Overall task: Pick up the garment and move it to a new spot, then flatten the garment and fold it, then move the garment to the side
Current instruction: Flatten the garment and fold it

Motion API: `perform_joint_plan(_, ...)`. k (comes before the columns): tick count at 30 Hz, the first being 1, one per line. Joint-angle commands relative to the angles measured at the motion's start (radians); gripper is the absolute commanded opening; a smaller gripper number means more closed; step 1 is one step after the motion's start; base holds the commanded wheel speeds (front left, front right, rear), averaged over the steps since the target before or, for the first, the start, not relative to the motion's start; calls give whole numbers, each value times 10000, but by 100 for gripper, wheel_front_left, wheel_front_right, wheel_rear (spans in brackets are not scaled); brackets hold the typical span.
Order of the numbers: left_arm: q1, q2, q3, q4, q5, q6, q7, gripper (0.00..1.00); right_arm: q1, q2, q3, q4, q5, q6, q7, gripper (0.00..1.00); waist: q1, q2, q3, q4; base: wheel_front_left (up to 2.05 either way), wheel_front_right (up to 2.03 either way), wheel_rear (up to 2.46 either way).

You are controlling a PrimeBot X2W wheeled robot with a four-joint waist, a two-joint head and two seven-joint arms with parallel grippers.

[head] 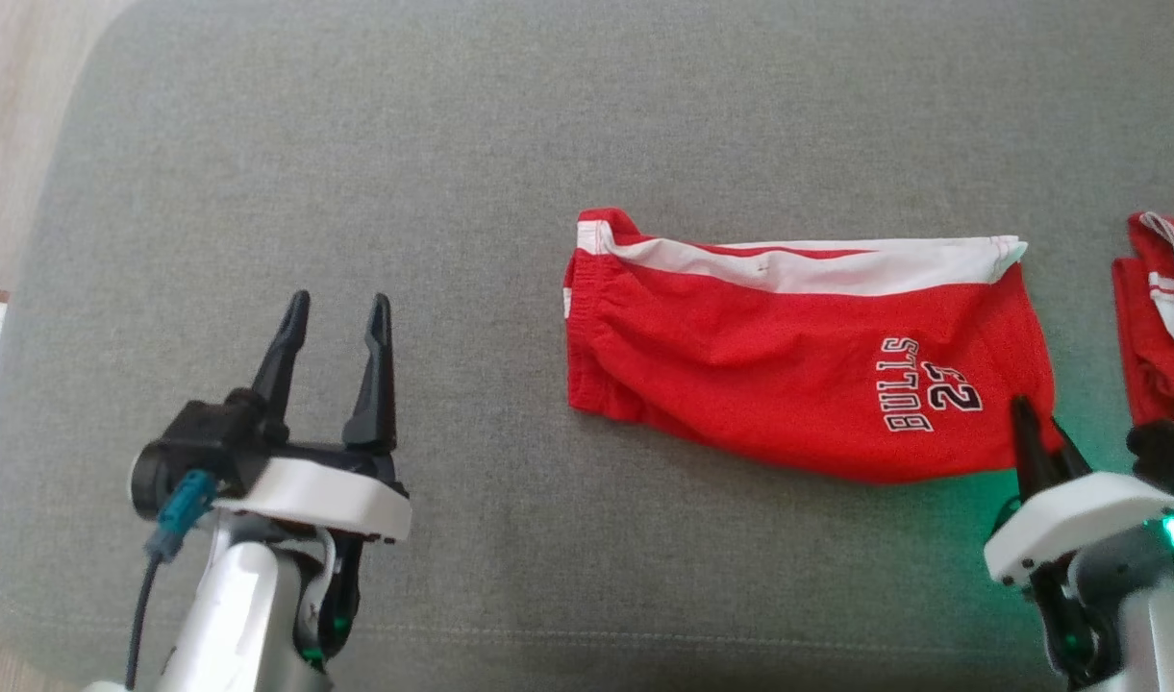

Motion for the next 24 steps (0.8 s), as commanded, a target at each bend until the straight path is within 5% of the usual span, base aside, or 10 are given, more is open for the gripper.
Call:
perform_joint_plan(1, -146, 192, 190, -255, 98, -42, -113, 100, -497, -59, 401, -528, -74, 39, -60, 0, 1, -1, -128, 46, 0, 0, 0)
perform_joint_plan(5, -129, 186, 106, -204, 87, -50, -103, 100, -959, -57, 1130, -1013, -206, 39, 169, 0, 1, -1, -267, 138, 0, 0, 0)
perform_joint_plan(11, -133, 142, -60, -146, 42, -41, -104, 100, -2079, -56, 3615, -1670, -36, 39, 691, 0, 1, -1, -454, 463, 0, 0, 0)
perform_joint_plan(17, -227, 81, -192, -105, -33, -21, -108, 100, -2533, -56, 5781, -820, 824, 39, 723, 0, 1, -1, -362, 939, 0, 0, 0)
perform_joint_plan(24, -299, 24, -233, -5, -127, 42, -115, 100, -2441, -55, 6492, 289, 1237, 39, 407, 0, 1, -1, -141, 1241, 0, 0, 0)
